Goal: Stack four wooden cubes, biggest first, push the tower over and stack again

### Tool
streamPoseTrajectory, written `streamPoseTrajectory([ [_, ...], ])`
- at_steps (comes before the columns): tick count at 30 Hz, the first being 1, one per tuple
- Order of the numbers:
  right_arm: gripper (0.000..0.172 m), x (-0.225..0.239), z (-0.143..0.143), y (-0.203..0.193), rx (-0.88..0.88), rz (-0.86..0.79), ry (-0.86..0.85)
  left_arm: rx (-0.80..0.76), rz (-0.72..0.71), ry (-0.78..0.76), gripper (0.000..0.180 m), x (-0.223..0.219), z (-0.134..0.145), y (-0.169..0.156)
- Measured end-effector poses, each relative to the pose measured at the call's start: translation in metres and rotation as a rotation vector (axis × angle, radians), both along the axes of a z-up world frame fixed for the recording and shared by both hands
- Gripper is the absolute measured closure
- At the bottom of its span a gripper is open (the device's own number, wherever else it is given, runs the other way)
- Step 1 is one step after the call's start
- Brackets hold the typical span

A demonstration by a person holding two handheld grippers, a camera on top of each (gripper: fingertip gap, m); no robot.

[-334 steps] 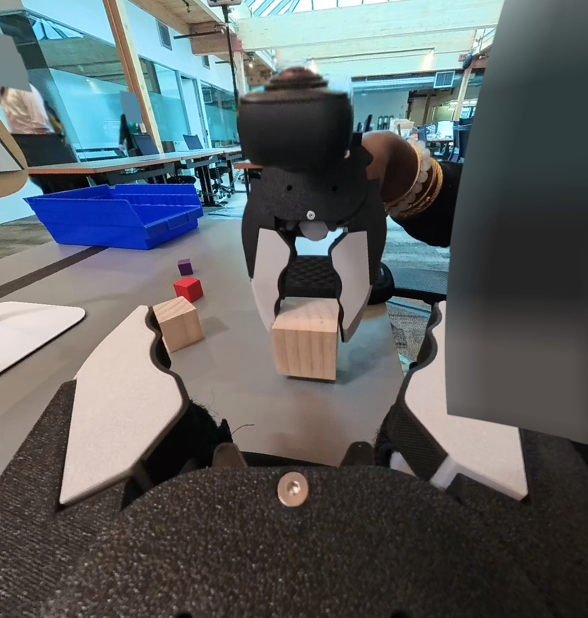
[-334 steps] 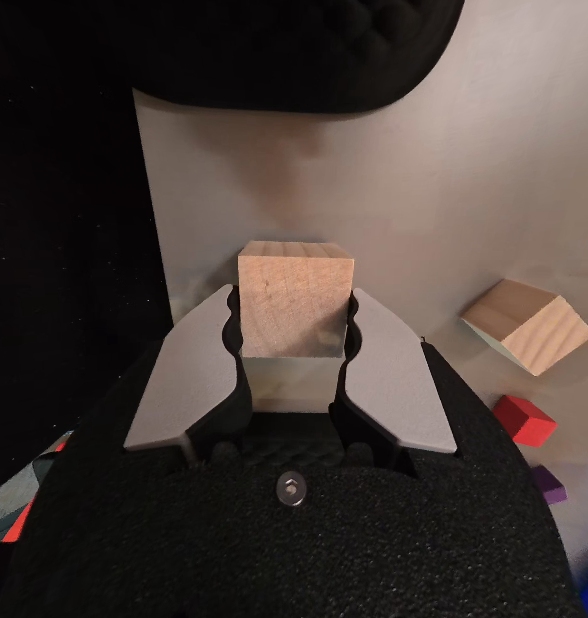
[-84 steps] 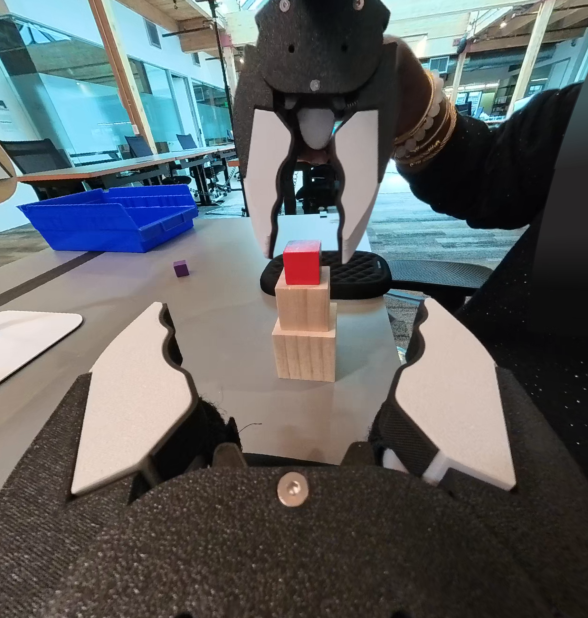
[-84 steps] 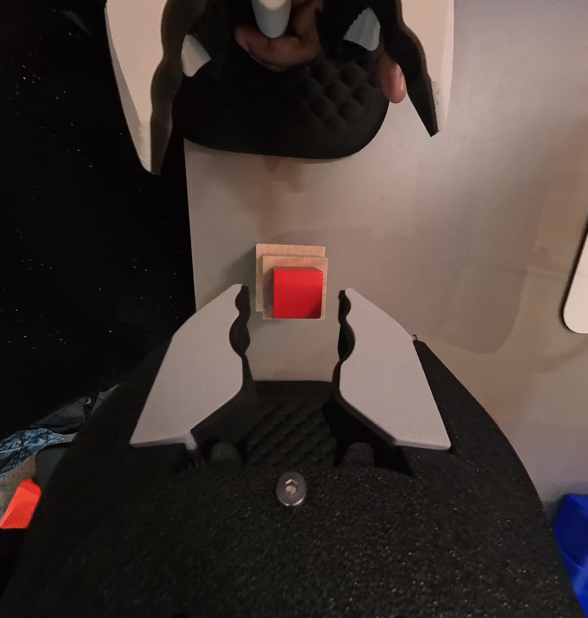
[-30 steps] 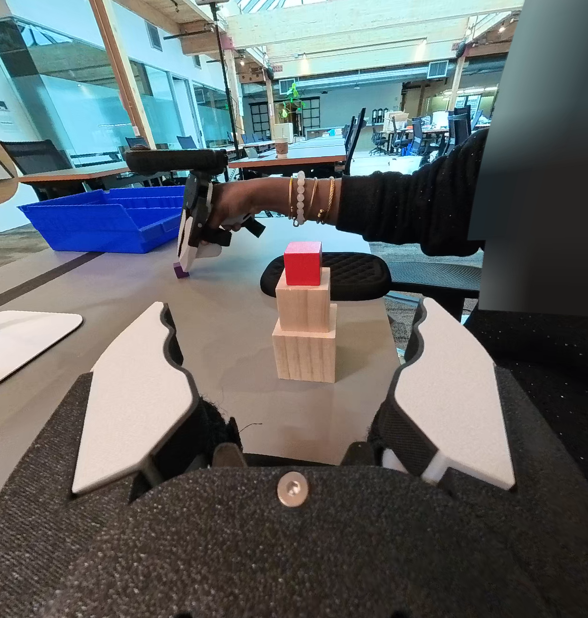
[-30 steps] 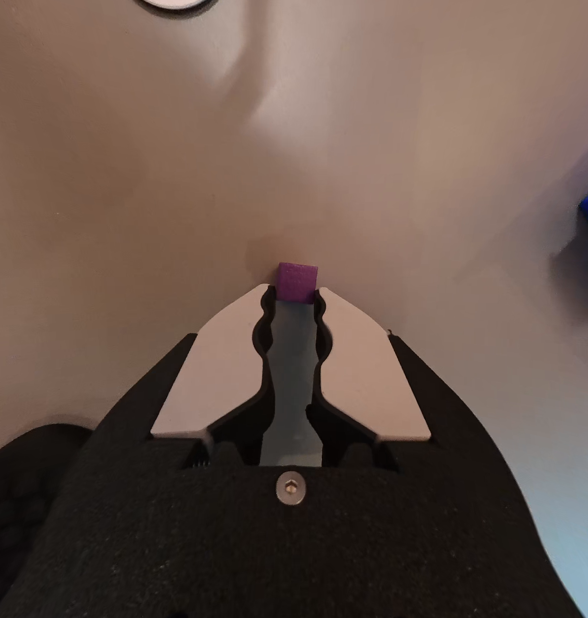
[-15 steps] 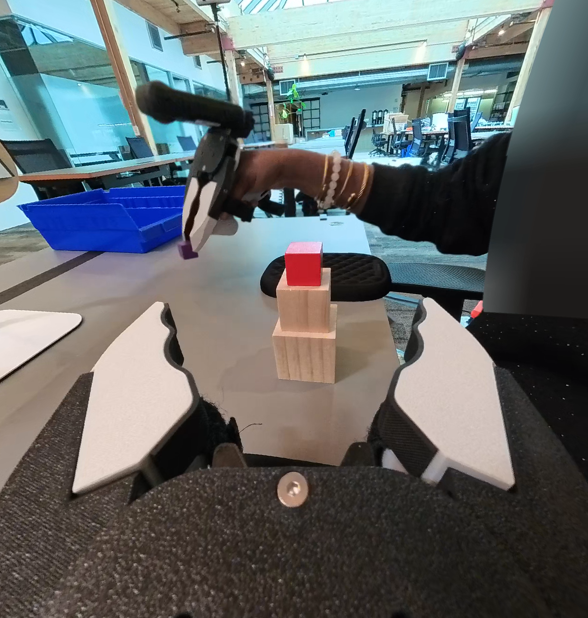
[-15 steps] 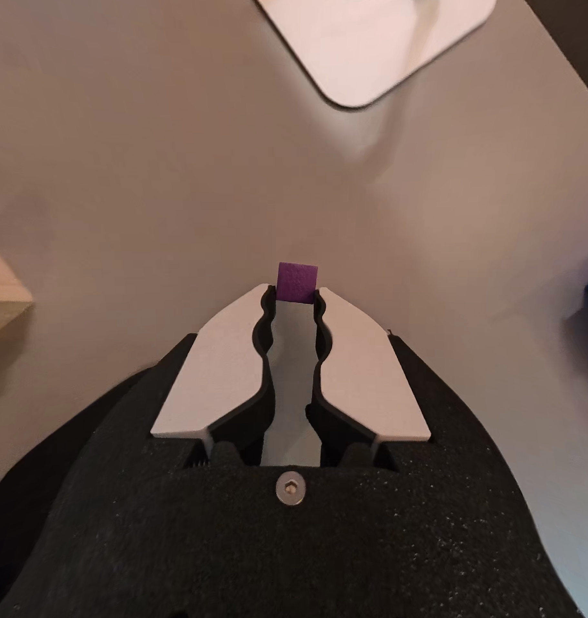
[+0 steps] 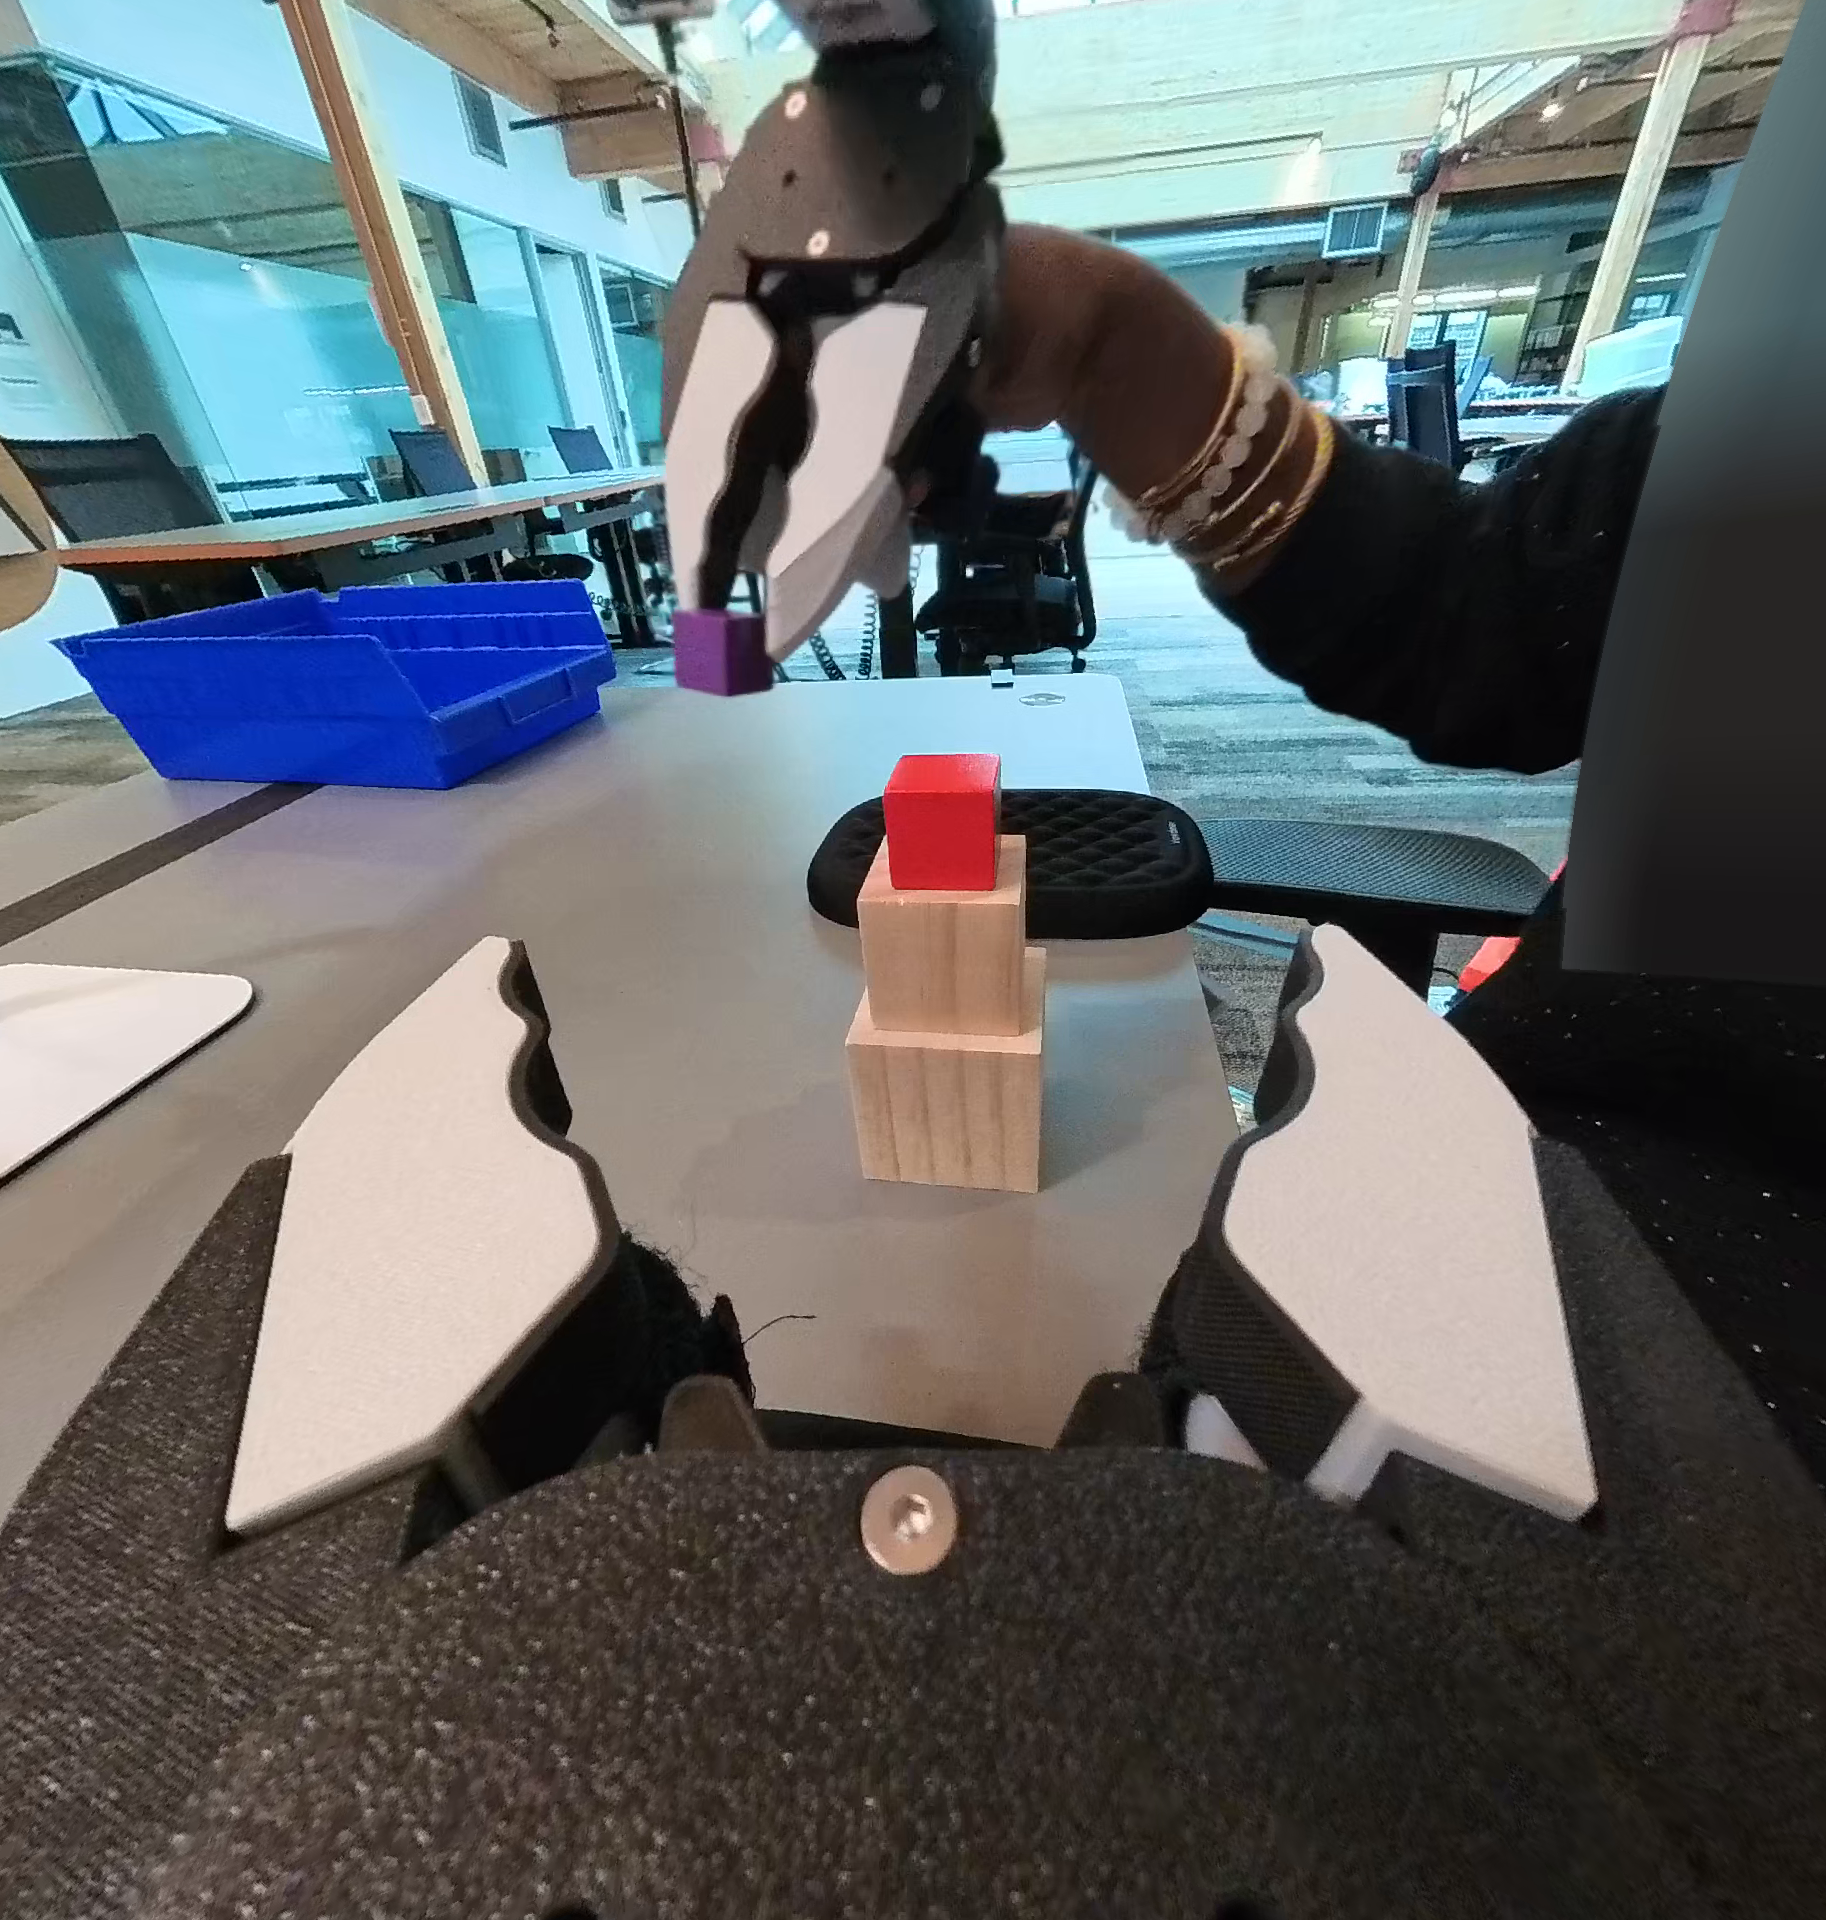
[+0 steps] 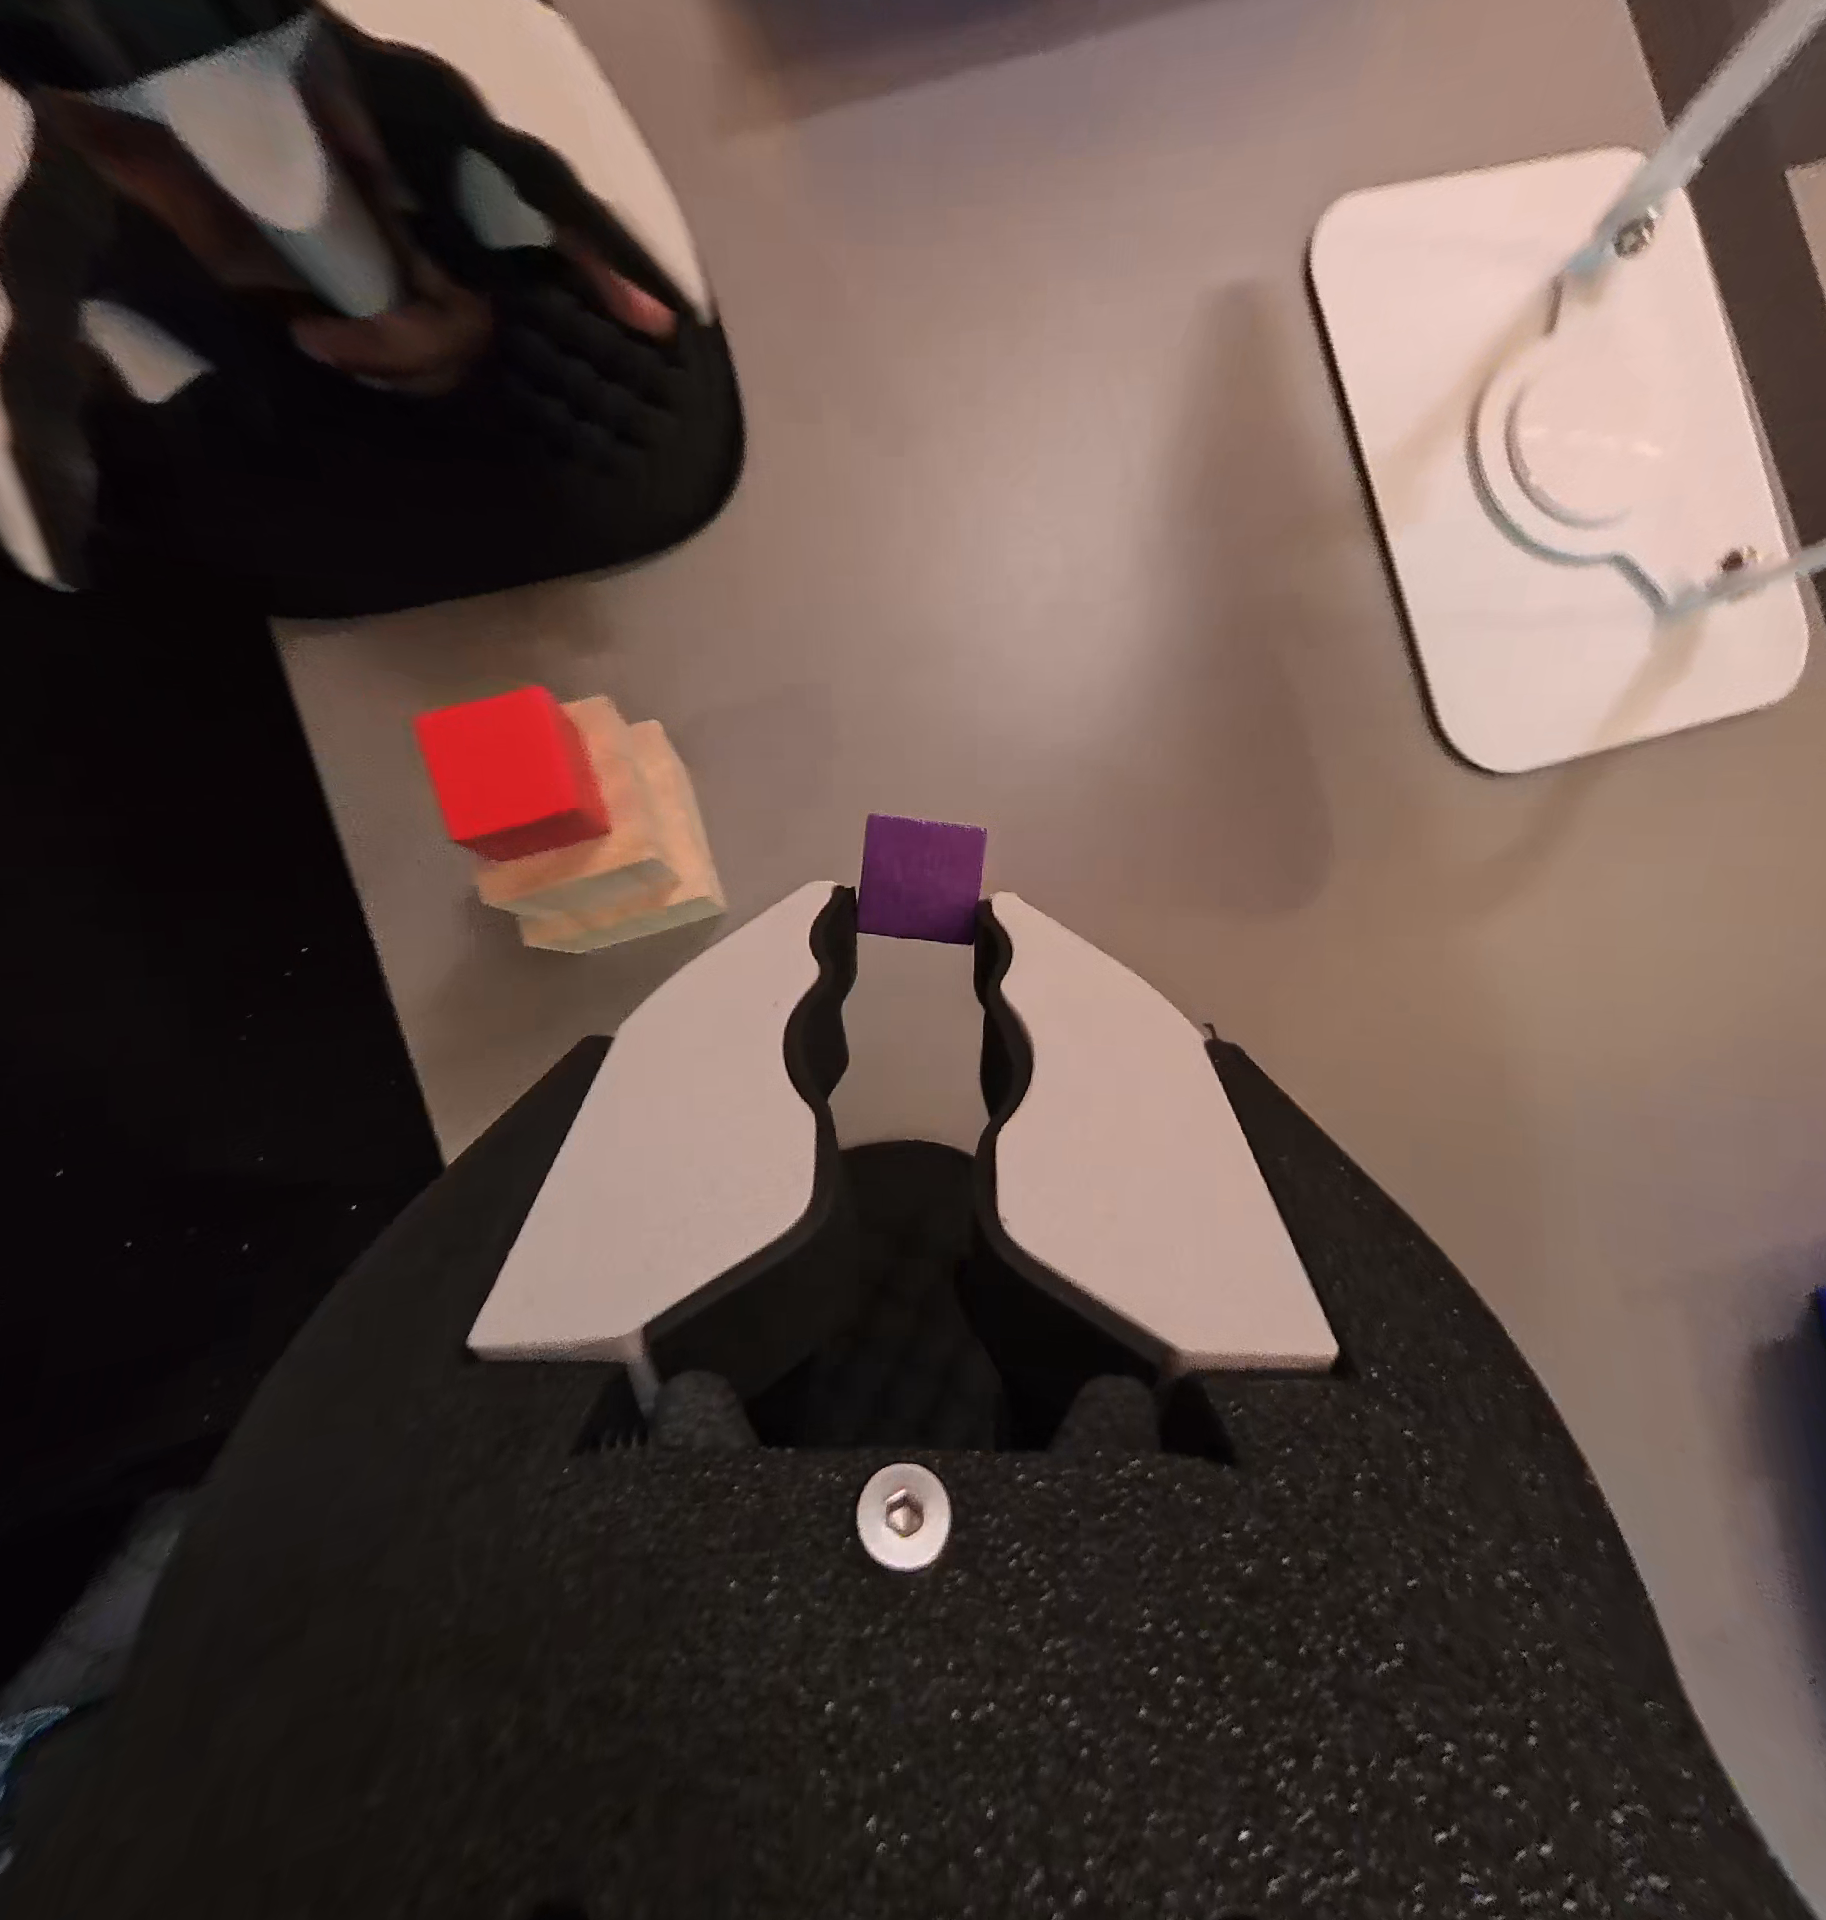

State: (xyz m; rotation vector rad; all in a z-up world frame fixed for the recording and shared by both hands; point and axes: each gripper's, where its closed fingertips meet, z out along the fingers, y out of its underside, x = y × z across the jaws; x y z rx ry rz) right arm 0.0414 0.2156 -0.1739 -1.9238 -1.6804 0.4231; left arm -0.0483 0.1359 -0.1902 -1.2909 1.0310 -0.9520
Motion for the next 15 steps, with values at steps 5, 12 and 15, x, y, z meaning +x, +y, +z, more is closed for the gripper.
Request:
streamPoseTrajectory([
  [5,0.150,-0.019,0.012,-0.036,-0.014,0.122,0.016,0.002,0.001,0.003,0.050,0.000,0.000,0.000],
  [12,0.150,-0.039,0.015,-0.068,-0.008,0.253,-0.017,0.004,0.001,0.004,0.050,0.000,0.000,0.000],
  [15,0.150,-0.044,0.010,-0.077,-0.003,0.304,-0.042,0.002,0.000,0.005,0.050,0.000,-0.001,0.000],
])
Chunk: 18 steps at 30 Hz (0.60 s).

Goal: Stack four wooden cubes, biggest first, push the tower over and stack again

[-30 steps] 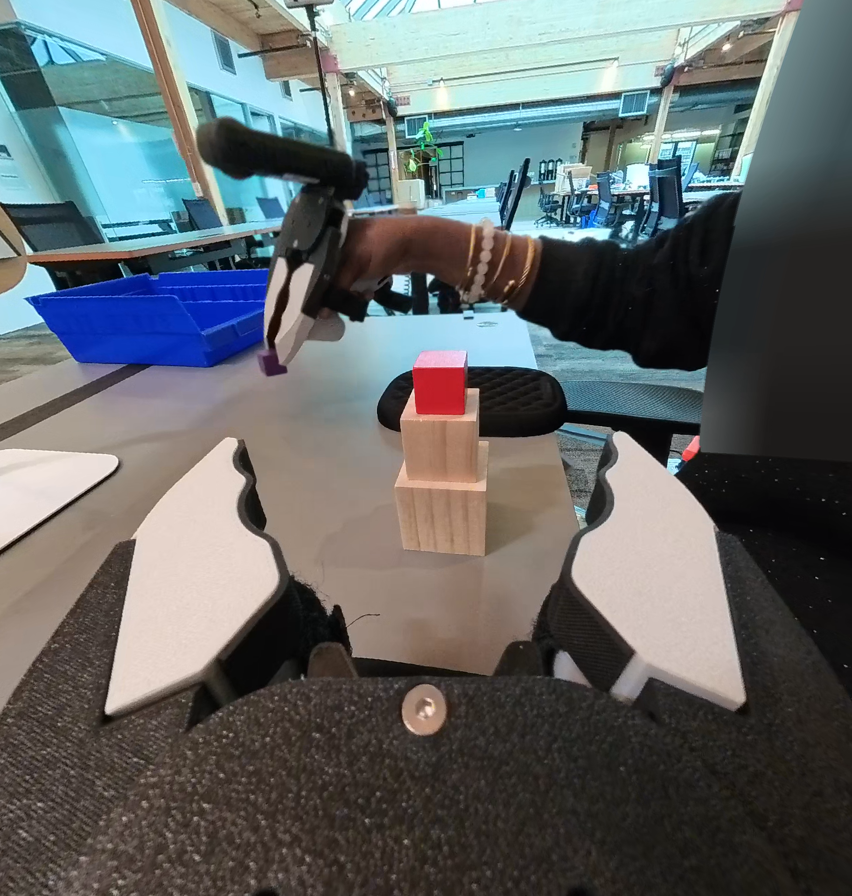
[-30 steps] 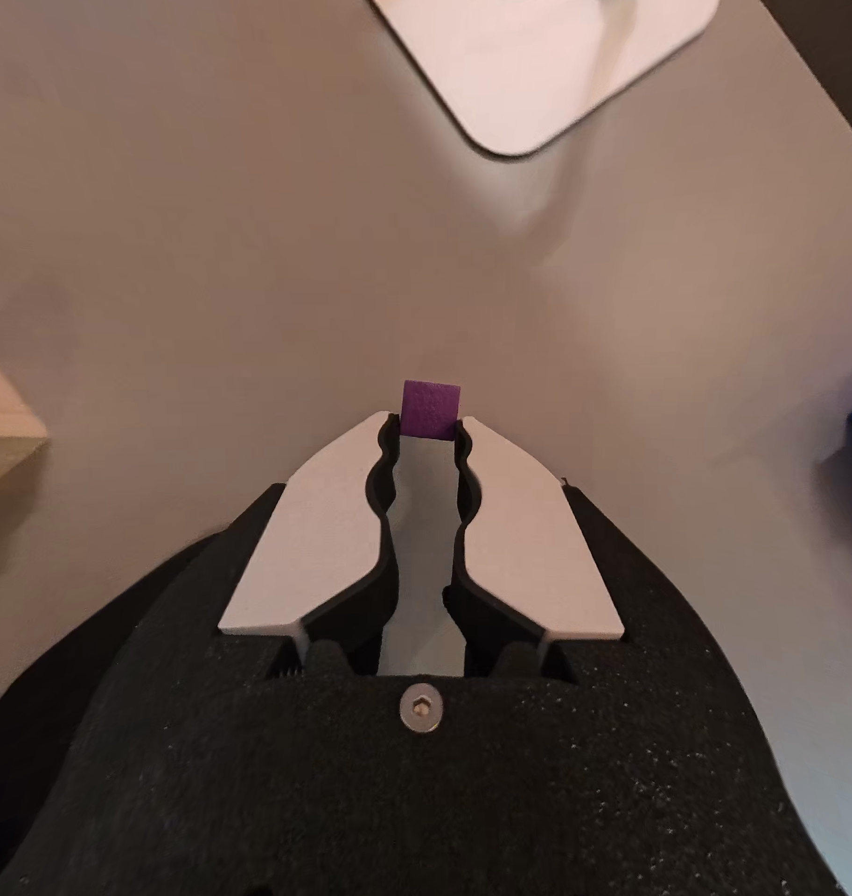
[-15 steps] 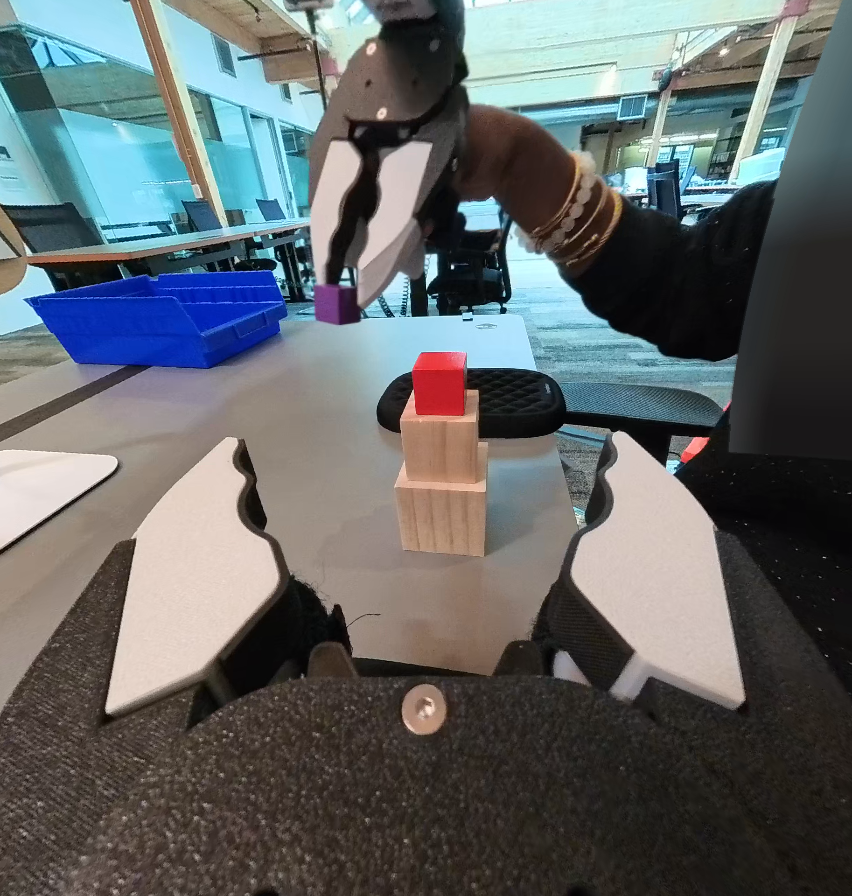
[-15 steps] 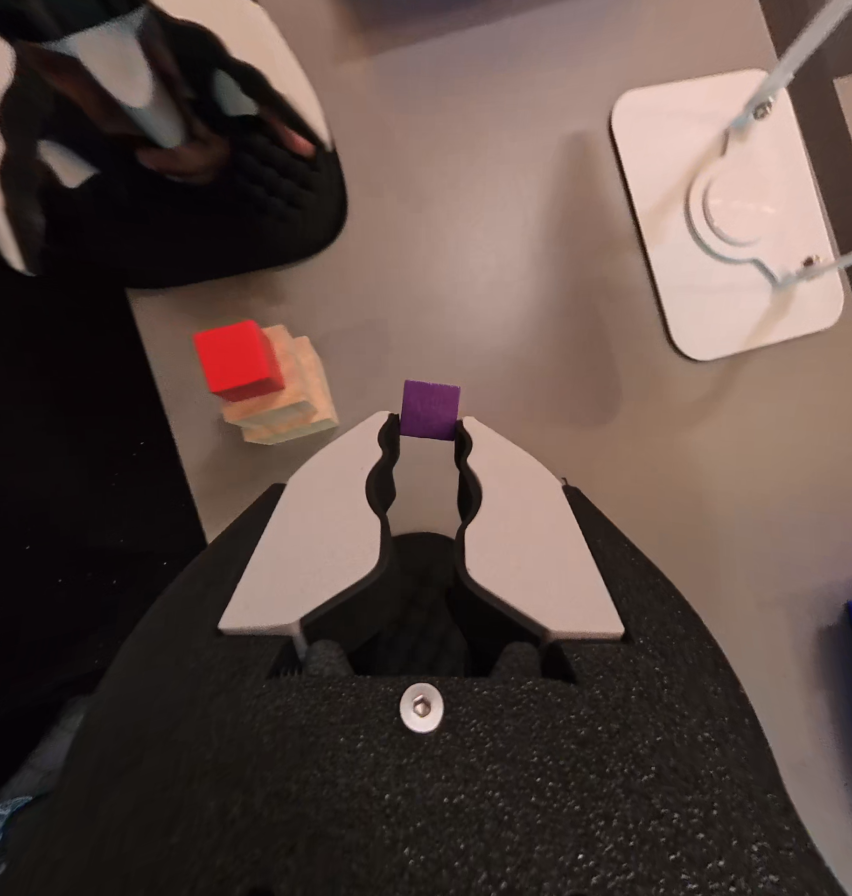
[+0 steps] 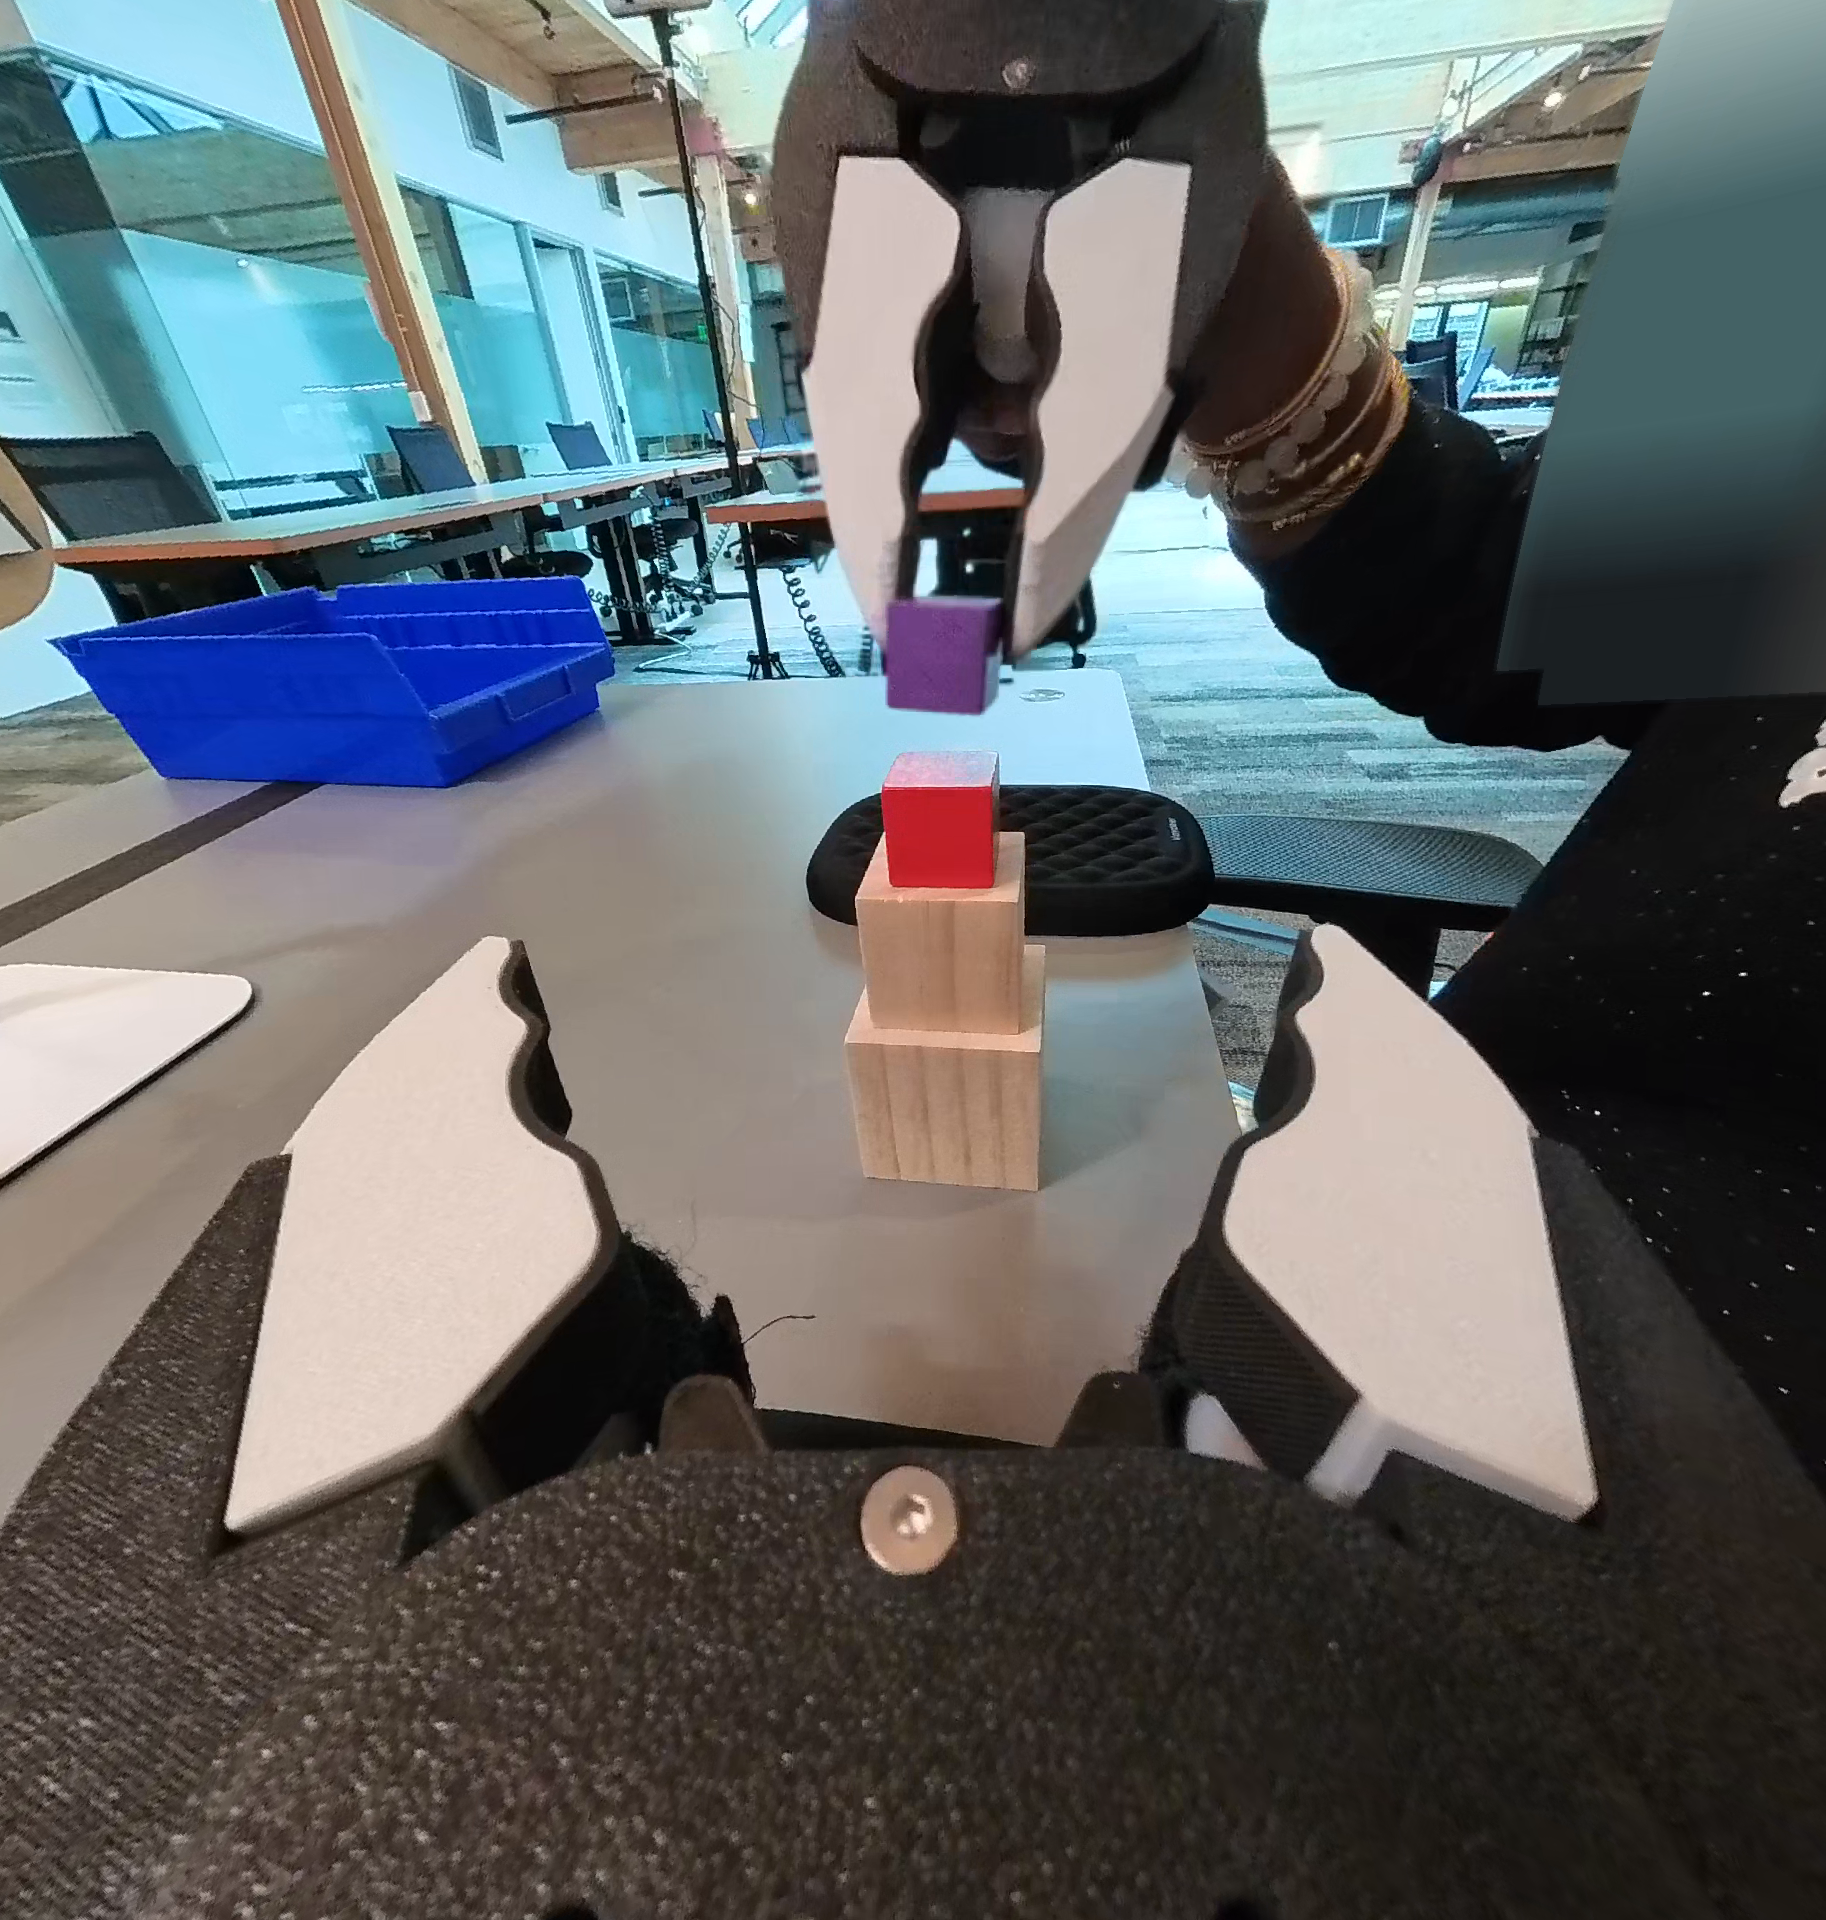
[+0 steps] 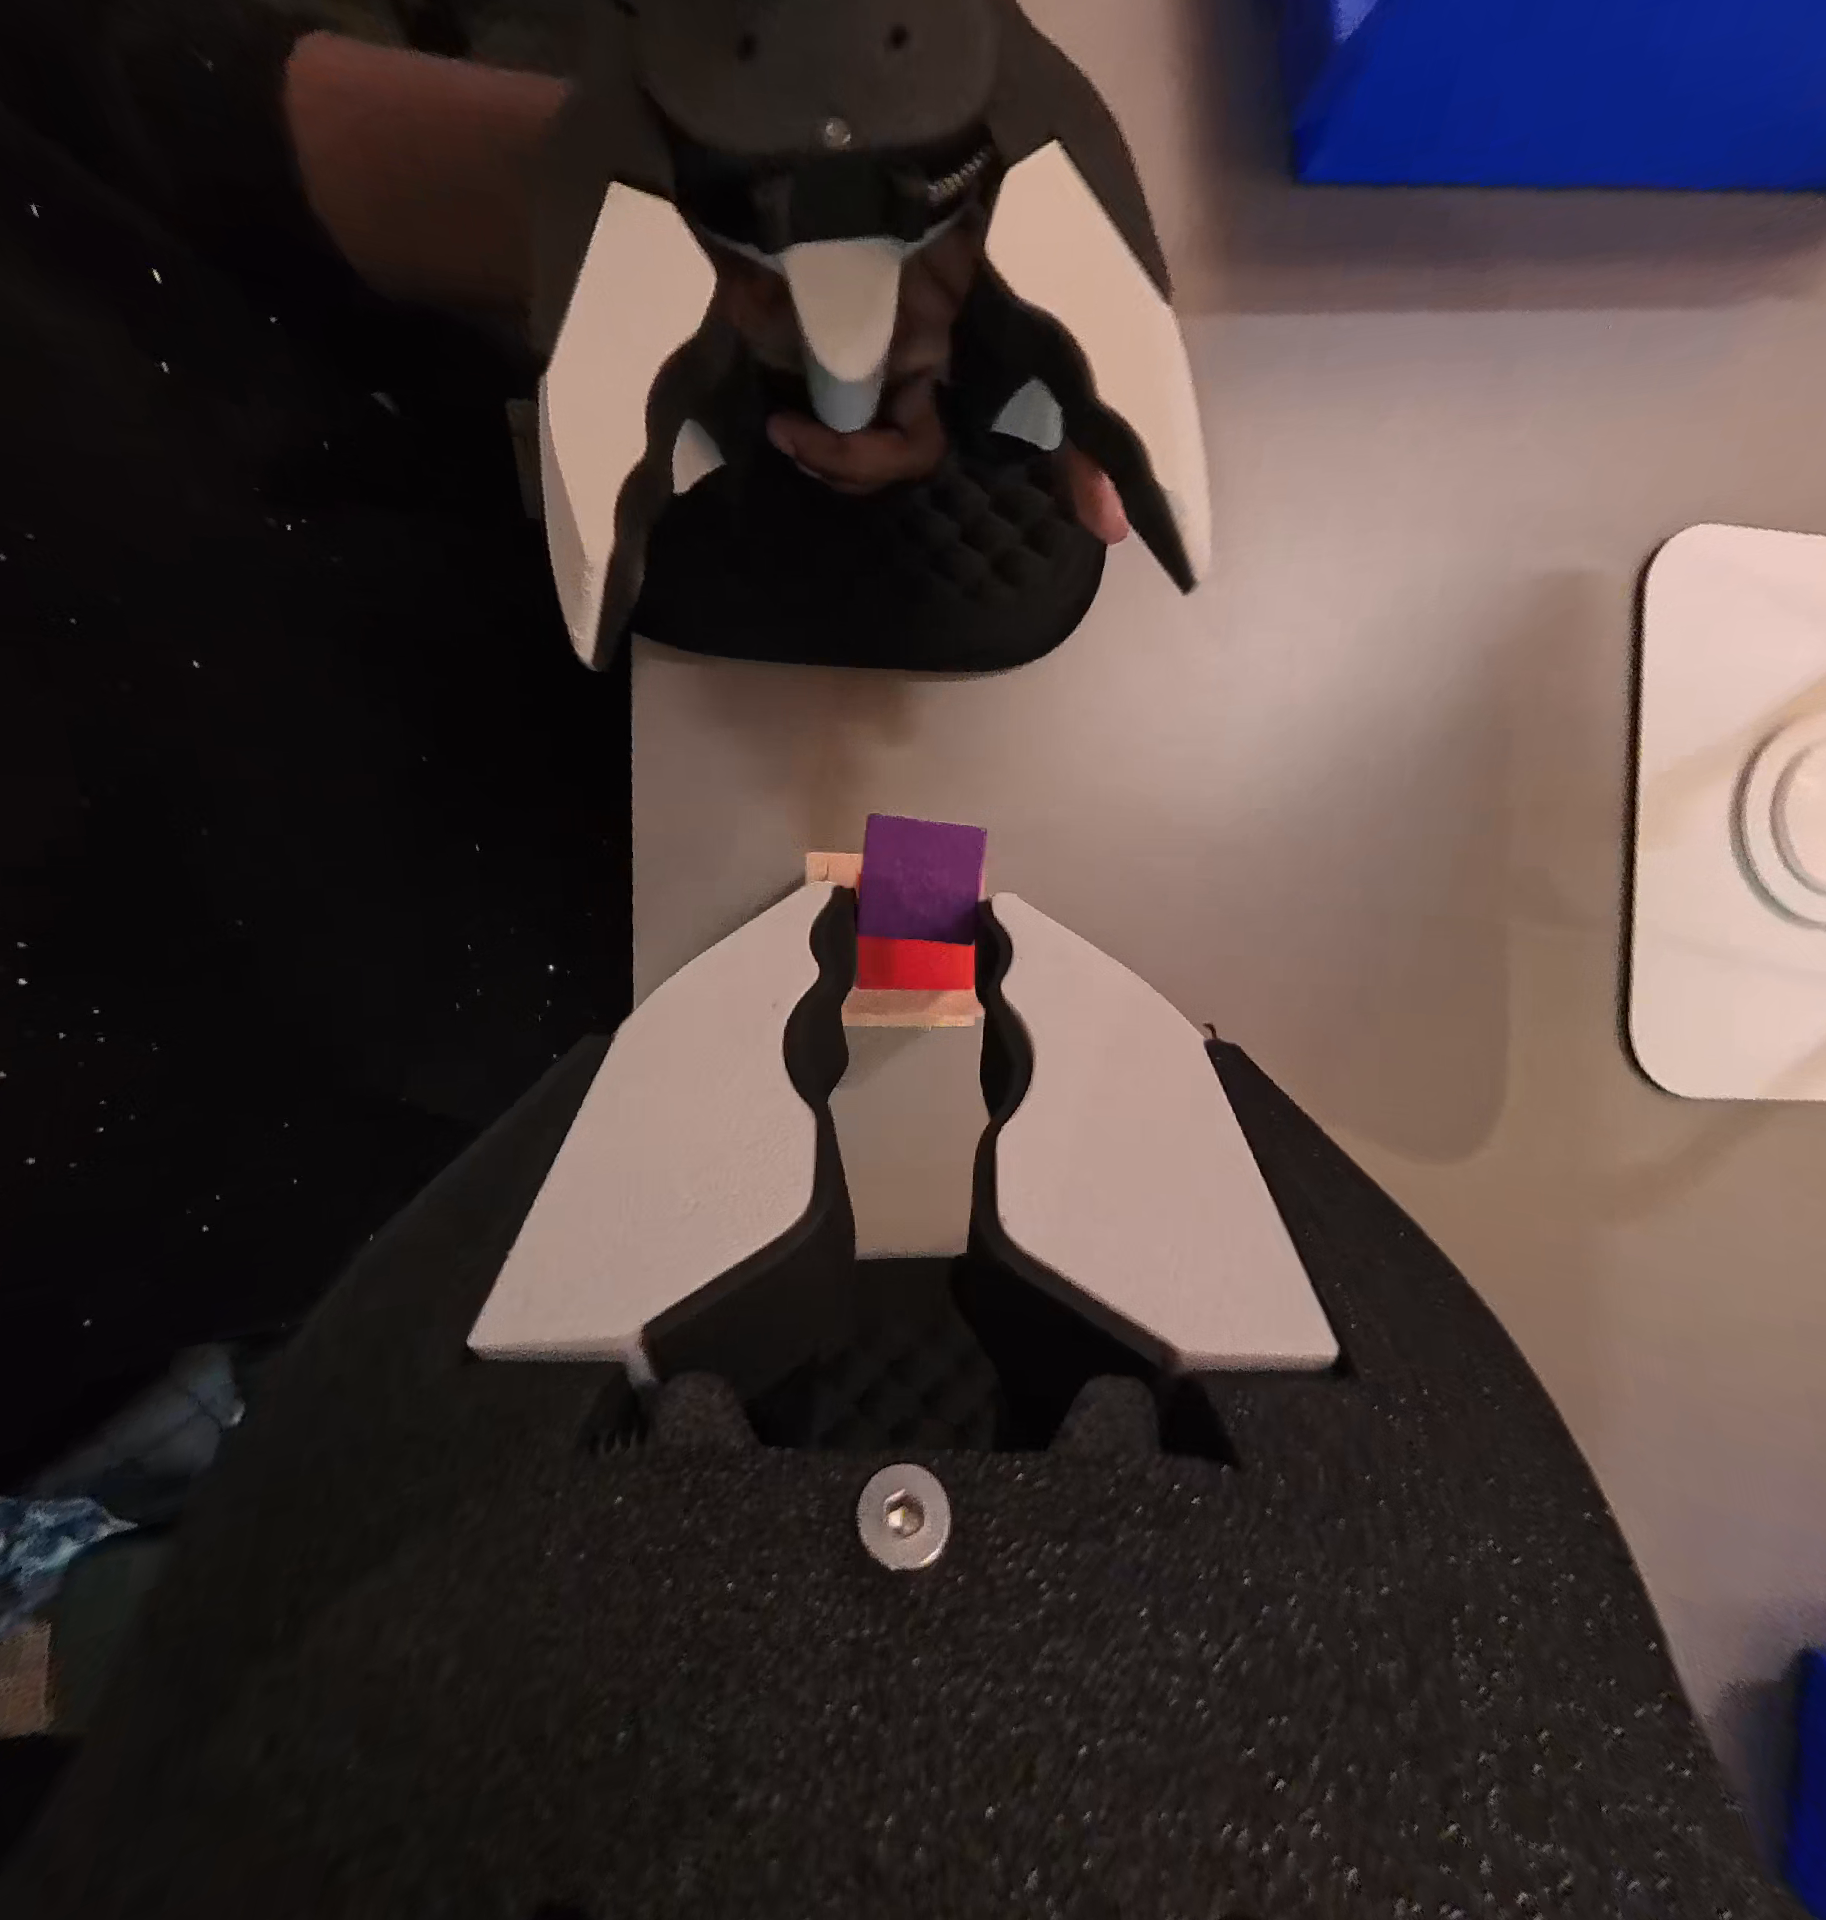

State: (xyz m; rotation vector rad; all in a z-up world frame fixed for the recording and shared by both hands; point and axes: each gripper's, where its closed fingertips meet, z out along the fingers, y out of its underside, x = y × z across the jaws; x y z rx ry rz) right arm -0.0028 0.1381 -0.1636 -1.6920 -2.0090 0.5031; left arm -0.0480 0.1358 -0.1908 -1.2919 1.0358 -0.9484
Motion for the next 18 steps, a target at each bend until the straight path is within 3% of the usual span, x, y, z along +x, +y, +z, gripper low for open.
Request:
streamPoseTrajectory([
  [9,0.150,0.011,-0.013,-0.002,0.019,0.059,-0.140,-0.004,0.001,-0.010,0.050,-0.001,0.001,0.000],
  [18,0.150,0.010,-0.017,0.001,-0.004,0.068,-0.139,-0.001,0.005,-0.009,0.050,-0.001,0.001,0.000],
])
